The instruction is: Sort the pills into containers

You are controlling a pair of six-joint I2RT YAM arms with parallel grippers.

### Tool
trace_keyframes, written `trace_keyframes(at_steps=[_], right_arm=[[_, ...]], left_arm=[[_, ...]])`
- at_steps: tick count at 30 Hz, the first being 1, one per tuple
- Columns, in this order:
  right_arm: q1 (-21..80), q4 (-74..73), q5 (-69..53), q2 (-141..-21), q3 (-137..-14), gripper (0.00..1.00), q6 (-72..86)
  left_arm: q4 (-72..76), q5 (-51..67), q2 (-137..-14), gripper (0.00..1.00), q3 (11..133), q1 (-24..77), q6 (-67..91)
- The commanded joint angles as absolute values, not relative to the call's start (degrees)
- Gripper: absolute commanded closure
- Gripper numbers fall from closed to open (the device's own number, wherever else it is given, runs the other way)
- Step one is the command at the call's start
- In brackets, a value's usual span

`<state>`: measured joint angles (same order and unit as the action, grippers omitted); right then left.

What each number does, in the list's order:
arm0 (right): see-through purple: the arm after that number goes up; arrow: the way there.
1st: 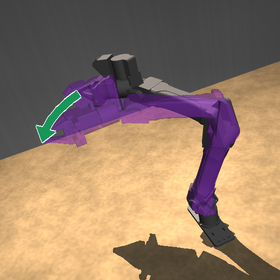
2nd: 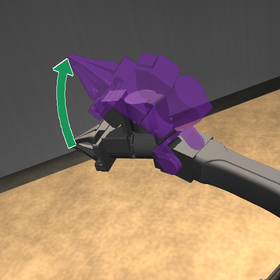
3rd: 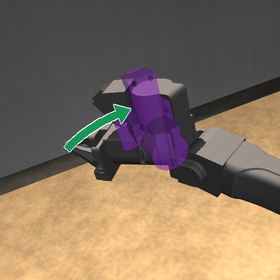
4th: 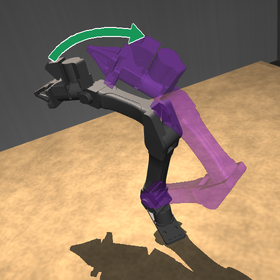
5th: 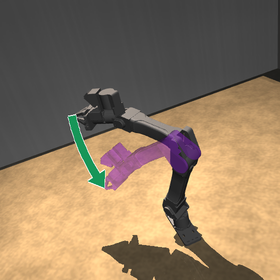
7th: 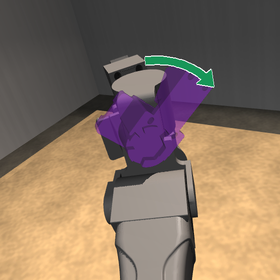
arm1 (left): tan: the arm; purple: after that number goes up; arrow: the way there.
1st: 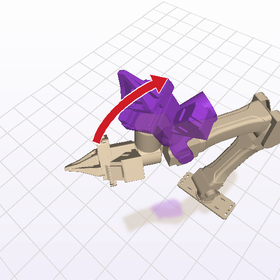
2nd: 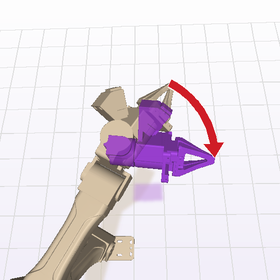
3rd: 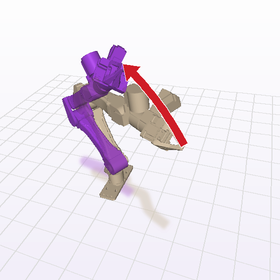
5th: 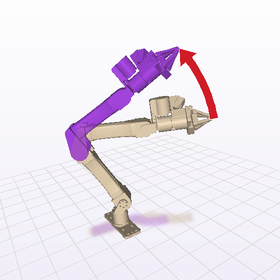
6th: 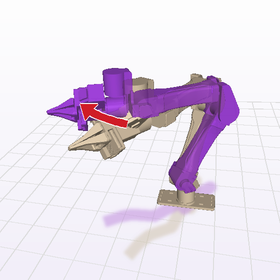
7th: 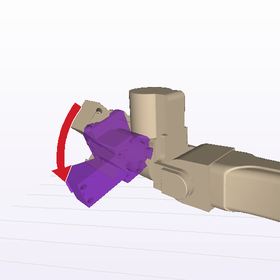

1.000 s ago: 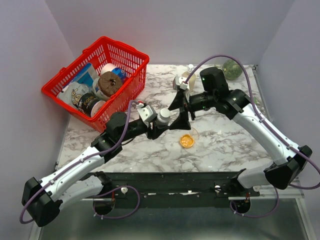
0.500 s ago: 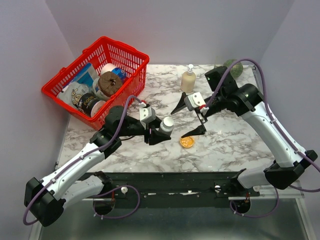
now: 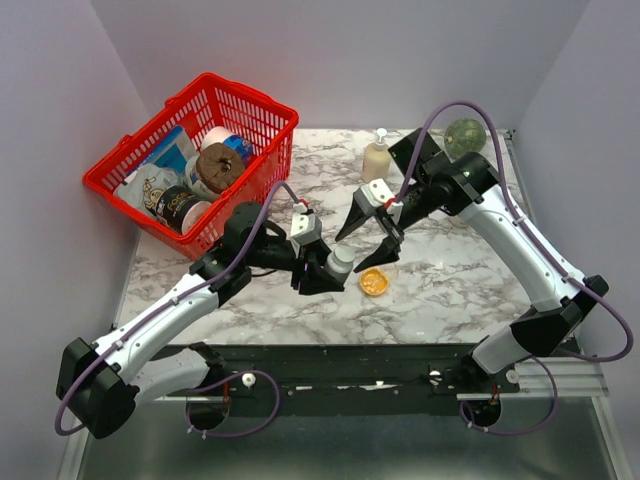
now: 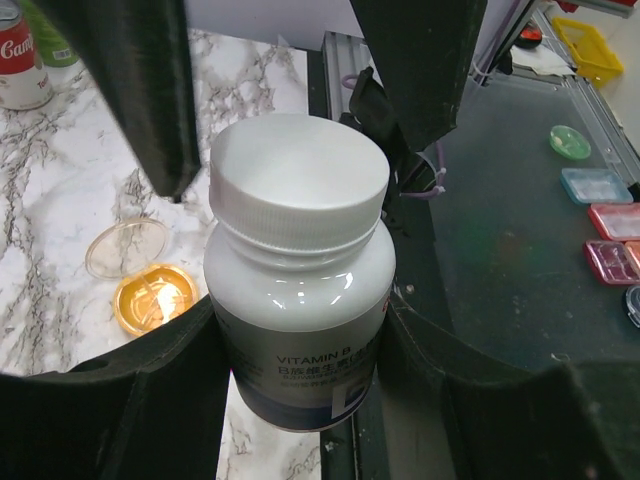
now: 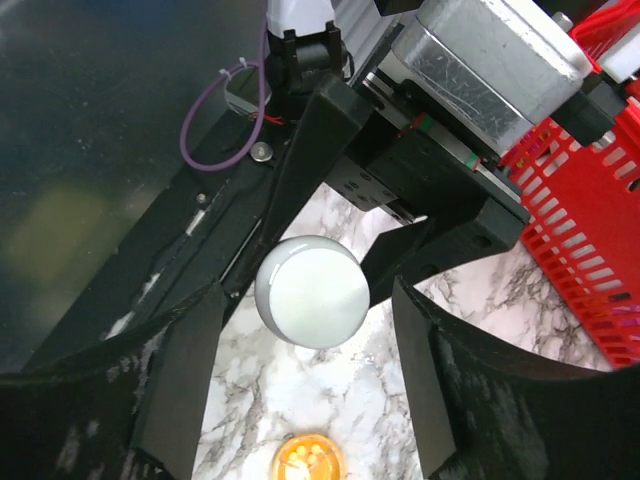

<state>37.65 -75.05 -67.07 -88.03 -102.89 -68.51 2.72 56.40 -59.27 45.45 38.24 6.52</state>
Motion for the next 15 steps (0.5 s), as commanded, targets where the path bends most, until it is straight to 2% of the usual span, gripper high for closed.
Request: trace_keyframes(at_steps=[1,8,13,15], right_arm=[[38.8,-77.6,-70.0,-89.0,-104.5,0.3,-68.0],[39.6,-77.9,-69.1,-90.2,-104.5,0.42,-67.2],[39.6,-75.9,-68.9,-89.9,-103.9,0.6,-63.6],[39.6,-74.0,-68.4,-89.7,-103.4,0.62,-62.0]], left_arm=[[1.1,58.4,-59.6,1.0,48.2,37.9,4.4],[1.0,58.2,-59.9,1.0,48.6,37.9,4.4],[1.2,58.0,-59.3,1.0,48.6,37.9,4.4],[1.7,57.7,-59.0,1.0,48.4,37.9,4.3]])
